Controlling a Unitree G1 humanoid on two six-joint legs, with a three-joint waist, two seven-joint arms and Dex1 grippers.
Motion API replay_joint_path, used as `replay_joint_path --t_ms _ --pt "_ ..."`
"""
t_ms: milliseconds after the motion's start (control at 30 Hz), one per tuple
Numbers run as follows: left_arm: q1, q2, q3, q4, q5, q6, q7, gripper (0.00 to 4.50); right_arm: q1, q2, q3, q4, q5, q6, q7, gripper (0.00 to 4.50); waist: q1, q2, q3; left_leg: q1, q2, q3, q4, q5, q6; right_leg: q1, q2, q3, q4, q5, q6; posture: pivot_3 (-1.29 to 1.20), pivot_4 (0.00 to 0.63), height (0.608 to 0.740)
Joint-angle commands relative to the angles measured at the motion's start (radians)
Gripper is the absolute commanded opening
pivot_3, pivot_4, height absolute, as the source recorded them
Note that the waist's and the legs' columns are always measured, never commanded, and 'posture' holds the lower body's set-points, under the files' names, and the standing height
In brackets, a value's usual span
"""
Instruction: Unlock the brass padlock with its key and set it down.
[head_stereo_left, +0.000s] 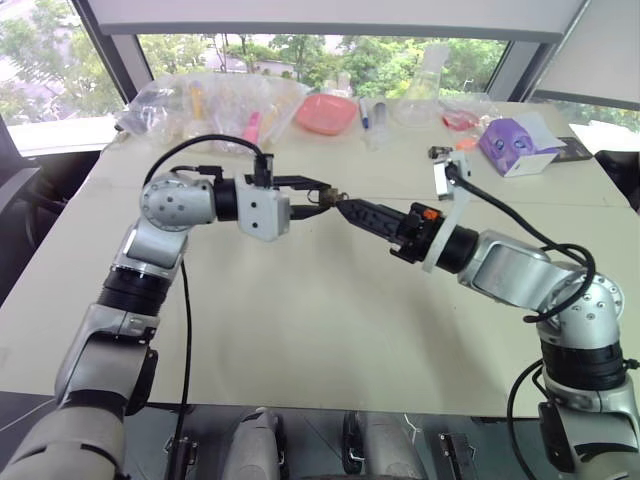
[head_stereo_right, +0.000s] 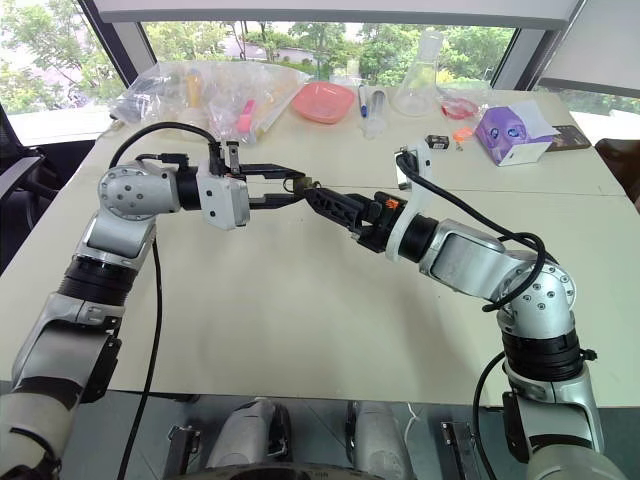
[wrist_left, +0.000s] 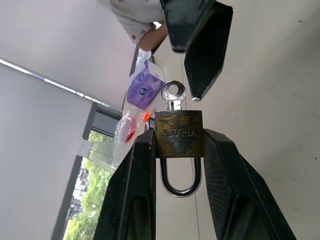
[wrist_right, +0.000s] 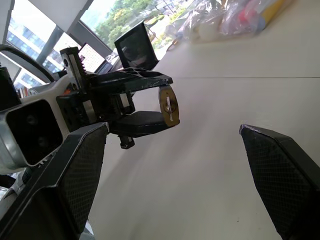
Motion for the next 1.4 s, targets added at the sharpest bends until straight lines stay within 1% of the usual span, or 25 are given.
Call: replay_joint_path --t_ms 33,300,367,400,500,600,633,1400 --pt "0.004 -0.001 -0.001 -0.049 -0.025 0.002 0.004 0.71 -0.016 0.007 -0.009 -0.019 -0.008 -0.005 0.023 4.34 0.0 0.0 0.0 0.0 0.0 0.0 0.0 0.0 0.0 0.0 0.0 0.0 0.0 0.0 0.0 0.0 0.15 0.74" --pt "0.021 0.002 -0.003 -0.08 -0.031 0.019 0.005 0.71 -0.003 0.017 -0.013 -0.007 -0.013 -0.005 0.045 4.34 0.0 0.0 0.0 0.0 0.0 0.0 0.0 0.0 0.0 0.0 0.0 0.0 0.0 0.0 0.0 0.0 0.15 0.74" --pt "0.021 0.002 -0.003 -0.082 -0.031 0.021 0.005 0.71 -0.003 0.019 -0.012 -0.005 -0.014 -0.004 0.047 3.82 0.0 0.0 0.0 0.0 0.0 0.0 0.0 0.0 0.0 0.0 0.0 0.0 0.0 0.0 0.0 0.0 0.15 0.74" --pt "0.022 0.002 -0.003 -0.082 -0.031 0.021 0.005 0.71 -0.003 0.02 -0.011 -0.004 -0.013 -0.004 0.047 3.41 0.0 0.0 0.0 0.0 0.0 0.0 0.0 0.0 0.0 0.0 0.0 0.0 0.0 0.0 0.0 0.0 0.15 0.74" --pt "0.022 0.002 -0.002 -0.083 -0.03 0.021 0.006 0.71 -0.002 0.029 -0.005 -0.002 -0.012 -0.003 0.046 1.94 0.0 0.0 0.0 0.0 0.0 0.0 0.0 0.0 0.0 0.0 0.0 0.0 0.0 0.0 0.0 0.0 0.15 0.74" --pt "0.022 0.002 -0.002 -0.085 -0.029 0.022 0.007 0.71 -0.001 0.039 0.0 -0.001 -0.009 -0.004 0.039 0.27 0.0 0.0 0.0 0.0 0.0 0.0 0.0 0.0 0.0 0.0 0.0 0.0 0.0 0.0 0.0 0.0 0.15 0.74" --pt "0.023 0.002 -0.002 -0.086 -0.029 0.022 0.007 0.71 -0.001 0.041 0.002 -0.002 -0.01 -0.004 0.038 0.04 0.0 0.0 0.0 0.0 0.0 0.0 0.0 0.0 0.0 0.0 0.0 0.0 0.0 0.0 0.0 0.0 0.15 0.74" --pt "0.03 0.006 -0.004 -0.069 -0.005 -0.016 0.027 0.71 0.0 0.074 -0.012 -0.017 0.041 -0.035 -0.006 0.04 0.0 0.0 0.0 0.0 0.0 0.0 0.0 0.0 0.0 0.0 0.0 0.0 0.0 0.0 0.0 0.0 0.15 0.74"
